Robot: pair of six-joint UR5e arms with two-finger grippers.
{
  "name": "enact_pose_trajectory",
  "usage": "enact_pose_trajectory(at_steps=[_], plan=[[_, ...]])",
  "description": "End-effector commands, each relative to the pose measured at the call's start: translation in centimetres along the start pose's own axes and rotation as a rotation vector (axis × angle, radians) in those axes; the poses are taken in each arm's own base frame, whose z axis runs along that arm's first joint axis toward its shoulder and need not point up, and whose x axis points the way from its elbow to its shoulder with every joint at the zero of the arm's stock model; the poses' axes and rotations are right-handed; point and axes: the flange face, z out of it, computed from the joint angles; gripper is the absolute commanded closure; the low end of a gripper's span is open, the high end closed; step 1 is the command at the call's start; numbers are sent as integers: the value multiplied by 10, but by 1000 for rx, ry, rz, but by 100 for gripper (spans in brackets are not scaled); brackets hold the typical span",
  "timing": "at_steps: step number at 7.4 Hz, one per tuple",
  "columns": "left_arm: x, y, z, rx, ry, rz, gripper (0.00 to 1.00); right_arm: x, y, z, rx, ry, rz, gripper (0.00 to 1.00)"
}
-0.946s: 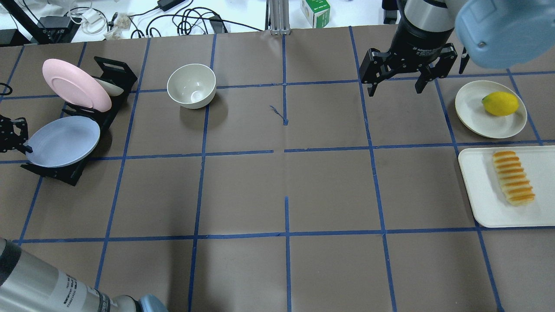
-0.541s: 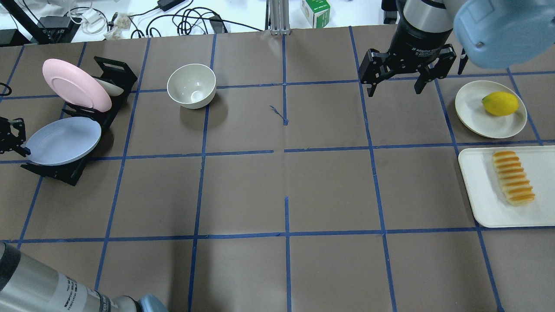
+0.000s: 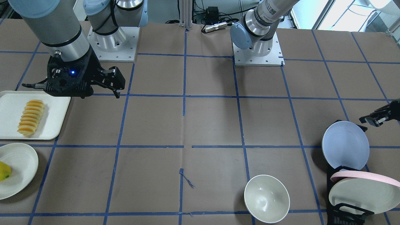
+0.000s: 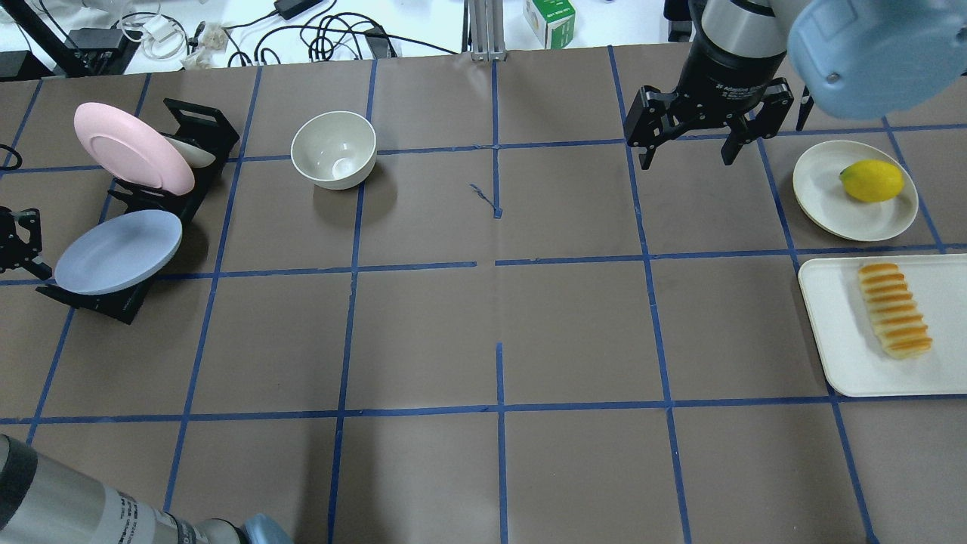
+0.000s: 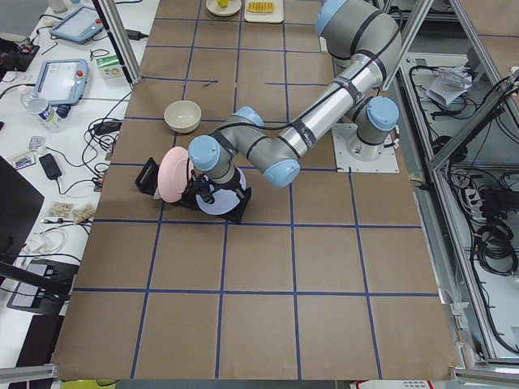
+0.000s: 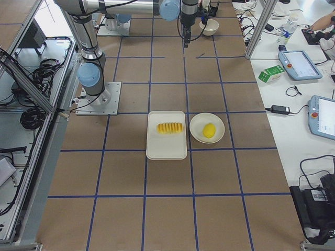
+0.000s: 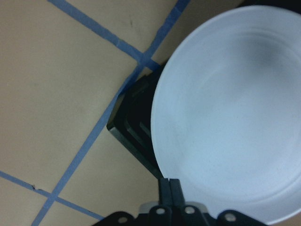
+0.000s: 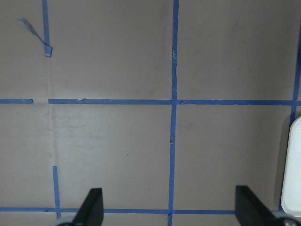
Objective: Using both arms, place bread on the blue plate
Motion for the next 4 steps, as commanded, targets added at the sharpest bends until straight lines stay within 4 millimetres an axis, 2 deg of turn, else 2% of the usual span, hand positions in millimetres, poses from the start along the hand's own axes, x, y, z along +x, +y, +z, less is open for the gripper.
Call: enact_pose_trajectory(at_steps=[1,2,3,4], plan=[[13,12,-7,-19,5,16,100,0,-1,0,4,-3,-2,0],[11,2,-8,17,1,21,100,2,-1,-1,6,0,-7,0],[6,-13,-10,125,-12,30,99,1,-1,0,2,-4,4,0],[1,-35,-10,241,-31,80,70,1,1,0,-8,-3,6,0]])
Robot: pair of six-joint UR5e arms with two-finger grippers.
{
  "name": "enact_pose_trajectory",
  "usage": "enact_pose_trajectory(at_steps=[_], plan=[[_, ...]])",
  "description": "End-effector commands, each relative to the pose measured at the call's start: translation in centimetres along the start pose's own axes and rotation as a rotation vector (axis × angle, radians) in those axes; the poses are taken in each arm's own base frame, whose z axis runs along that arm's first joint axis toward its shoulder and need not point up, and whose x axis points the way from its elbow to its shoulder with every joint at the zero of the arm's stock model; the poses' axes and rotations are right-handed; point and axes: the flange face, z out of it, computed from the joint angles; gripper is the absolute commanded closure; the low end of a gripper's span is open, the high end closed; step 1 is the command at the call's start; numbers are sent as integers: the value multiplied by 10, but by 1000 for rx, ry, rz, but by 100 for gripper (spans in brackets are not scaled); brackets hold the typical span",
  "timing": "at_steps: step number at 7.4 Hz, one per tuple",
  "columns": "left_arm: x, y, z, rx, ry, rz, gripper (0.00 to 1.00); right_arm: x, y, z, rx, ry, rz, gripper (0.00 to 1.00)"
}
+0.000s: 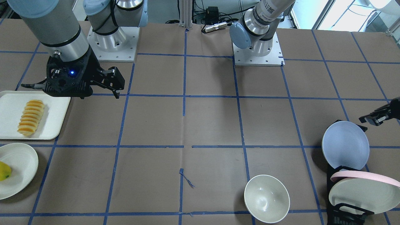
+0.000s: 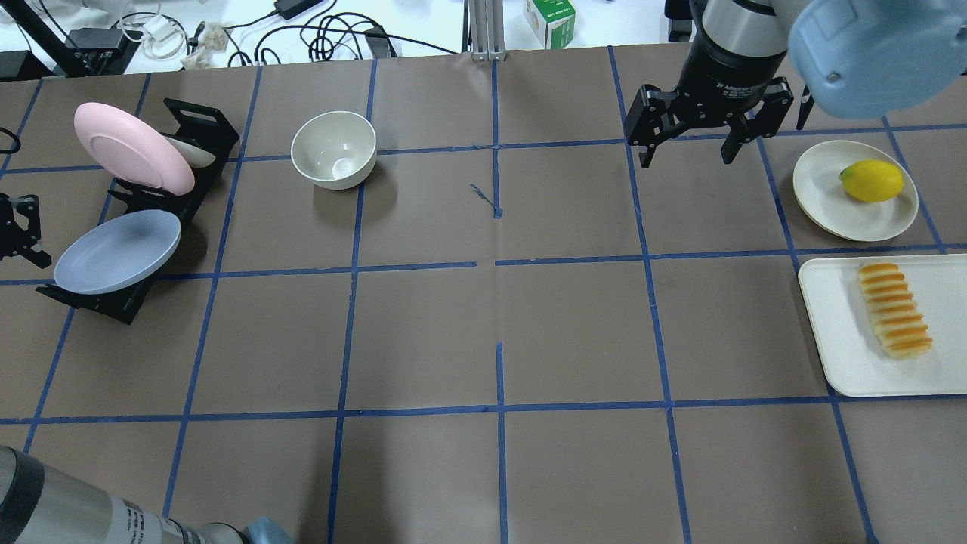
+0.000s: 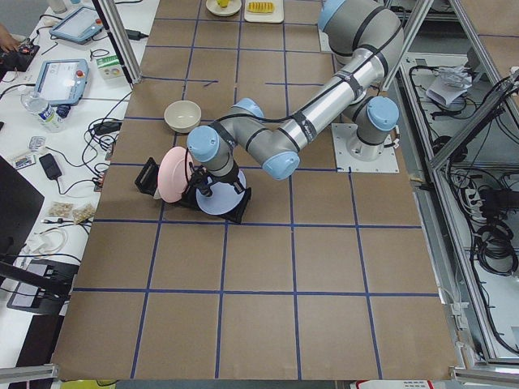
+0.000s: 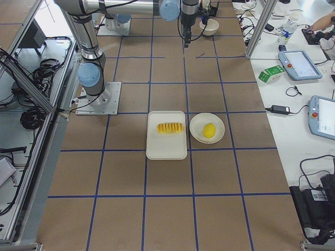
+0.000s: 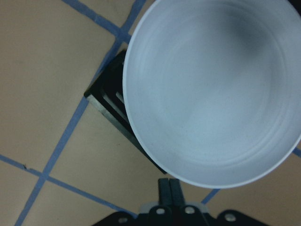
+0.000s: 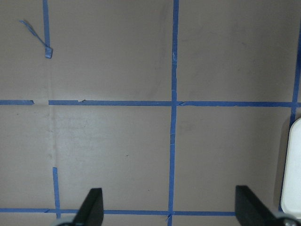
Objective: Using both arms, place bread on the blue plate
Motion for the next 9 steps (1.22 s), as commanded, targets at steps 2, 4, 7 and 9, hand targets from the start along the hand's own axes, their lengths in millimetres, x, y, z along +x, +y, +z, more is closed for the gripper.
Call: enact_pose_trajectory(at_steps=[2,4,7,9], plan=[[-11,-44,41,102,-3,48,65,1,1,0,-9,1,1,0],[-31,-53,68,63,12,26,65,10,-3,1,-1,4,-2,0],[-31,-55,80,38,27,38,95,44,-11,20,-43,3,42,0],[-29,-50,70,41,40,52,100,108,-9,50,-103,0,100,0]])
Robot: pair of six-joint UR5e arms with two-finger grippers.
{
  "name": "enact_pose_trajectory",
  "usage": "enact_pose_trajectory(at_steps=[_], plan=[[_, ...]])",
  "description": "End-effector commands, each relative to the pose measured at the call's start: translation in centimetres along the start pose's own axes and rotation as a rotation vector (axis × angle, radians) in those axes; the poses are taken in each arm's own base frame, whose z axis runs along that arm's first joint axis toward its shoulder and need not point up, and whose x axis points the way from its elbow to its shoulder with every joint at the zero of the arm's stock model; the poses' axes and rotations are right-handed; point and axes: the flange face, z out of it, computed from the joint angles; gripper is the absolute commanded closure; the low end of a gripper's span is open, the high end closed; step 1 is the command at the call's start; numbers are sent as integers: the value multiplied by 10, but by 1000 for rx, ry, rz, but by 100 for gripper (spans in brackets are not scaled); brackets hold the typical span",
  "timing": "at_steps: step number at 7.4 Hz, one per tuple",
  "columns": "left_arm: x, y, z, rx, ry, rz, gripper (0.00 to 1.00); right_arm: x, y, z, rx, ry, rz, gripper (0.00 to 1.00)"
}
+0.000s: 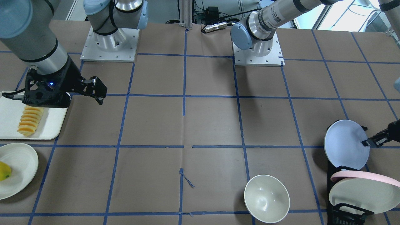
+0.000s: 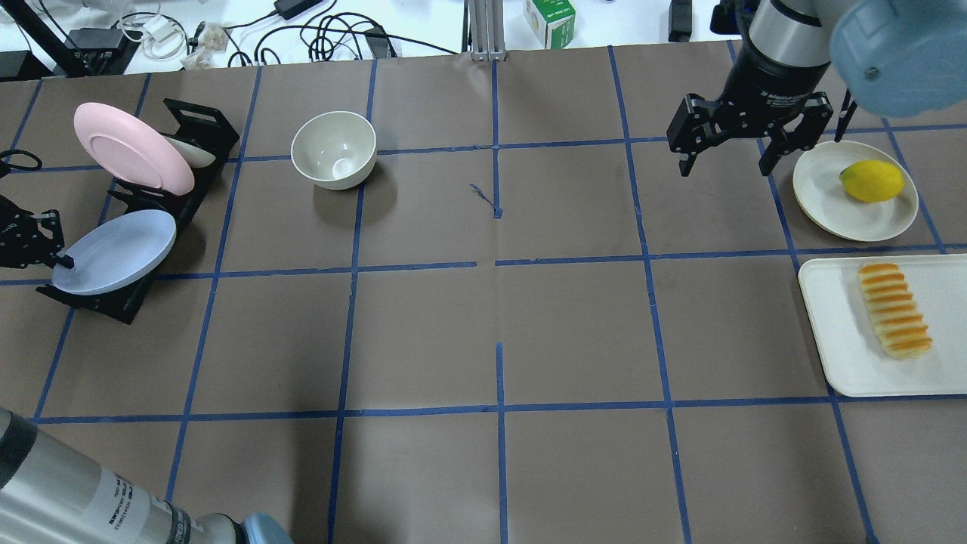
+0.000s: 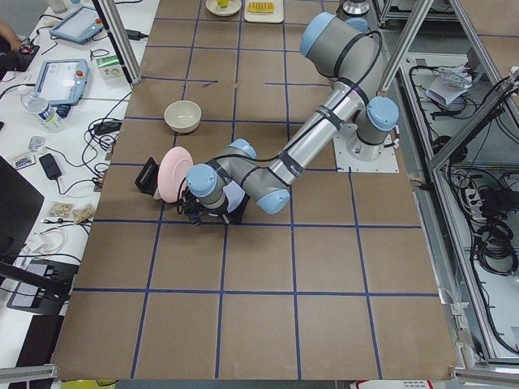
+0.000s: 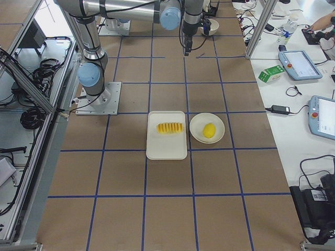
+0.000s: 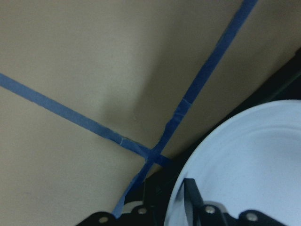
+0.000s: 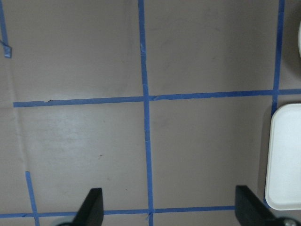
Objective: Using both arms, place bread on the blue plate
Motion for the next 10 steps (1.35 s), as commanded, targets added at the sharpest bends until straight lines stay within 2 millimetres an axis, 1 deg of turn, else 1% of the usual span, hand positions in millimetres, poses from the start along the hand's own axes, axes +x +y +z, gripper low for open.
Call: enact_pose_trajectory(at_steps=[1,2,3,4,5,6,7,8,9,10], plan=[[3,7,-11,-12,8,11,100,85,-1,36,-71,24,7,0],[5,12,-16,-36,14,12,100,124,1,56,-62,18,-10,0],[8,19,-26,-53,18,16,100,164,8,81,-54,11,-12,0],[19,35,-36,-108,30,22,100,195,16,114,-42,7,-20,0],[27,51,-49,-153,42,20,100,222,25,152,-14,25,-45,0],[48,70,-59,-221,101,18,100,240,36,178,9,84,-75,0],[71,85,-64,-272,139,9,100,247,44,201,-5,90,-94,0],[104,101,-57,-301,164,11,100,256,41,212,-10,84,-92,0],[142,120,-38,-333,181,-13,100,265,40,213,2,102,-155,0],[188,145,-33,-357,204,-79,100,277,44,213,-6,111,-160,0]])
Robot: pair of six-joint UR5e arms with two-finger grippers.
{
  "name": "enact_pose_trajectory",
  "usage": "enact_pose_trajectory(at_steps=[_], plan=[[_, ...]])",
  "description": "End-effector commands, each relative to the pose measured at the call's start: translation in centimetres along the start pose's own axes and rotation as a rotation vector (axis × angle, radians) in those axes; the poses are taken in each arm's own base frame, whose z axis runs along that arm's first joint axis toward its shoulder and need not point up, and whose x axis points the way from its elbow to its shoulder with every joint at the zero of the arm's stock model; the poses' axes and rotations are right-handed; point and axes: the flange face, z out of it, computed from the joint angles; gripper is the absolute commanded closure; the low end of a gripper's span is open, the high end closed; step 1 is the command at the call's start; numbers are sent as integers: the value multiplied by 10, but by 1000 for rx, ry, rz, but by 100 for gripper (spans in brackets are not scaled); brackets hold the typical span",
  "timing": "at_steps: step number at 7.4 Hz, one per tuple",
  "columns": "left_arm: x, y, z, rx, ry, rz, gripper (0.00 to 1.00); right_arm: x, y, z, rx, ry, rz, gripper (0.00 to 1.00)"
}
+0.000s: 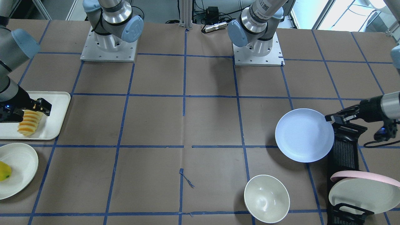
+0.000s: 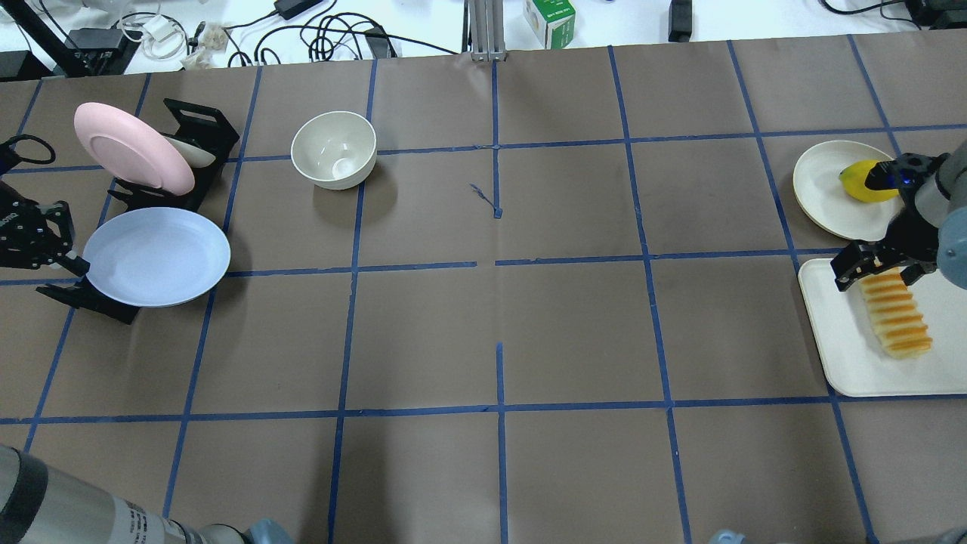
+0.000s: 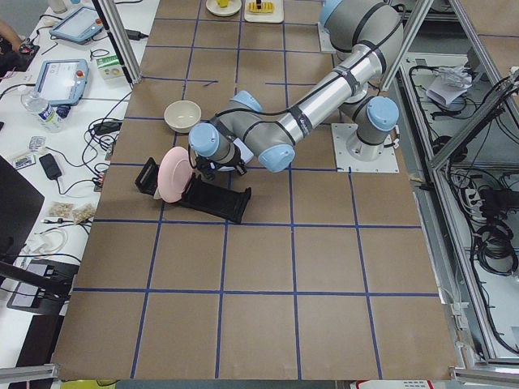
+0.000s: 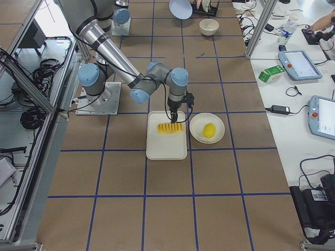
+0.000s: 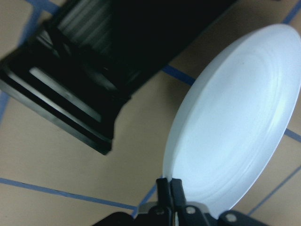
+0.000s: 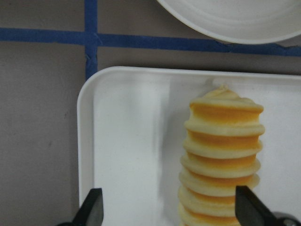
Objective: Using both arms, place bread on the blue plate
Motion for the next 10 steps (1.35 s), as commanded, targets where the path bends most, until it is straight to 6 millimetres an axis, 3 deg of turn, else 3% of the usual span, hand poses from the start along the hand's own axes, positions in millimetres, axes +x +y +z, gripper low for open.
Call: enact_pose_trajectory(at_steps=[1,4,5,6,7,8,10], plan=[[93,47,43,-43,32,-58,100,29,12,8,-9,13,-19,0],[217,122,91,-40,-69,80,100,32,9,41,-50,-43,-16,0],[257,138,114,1,-91,114,100,33,9,41,-48,-43,-20,10],[301,163,139,57,-106,172,100,34,9,42,-53,-31,-22,62],[339,183,160,125,-91,230,100,36,7,43,-44,-18,-17,98],[346,186,186,138,-93,229,100,40,5,36,-31,1,-11,100],[329,169,234,225,-34,280,100,50,-11,11,10,26,-13,100]])
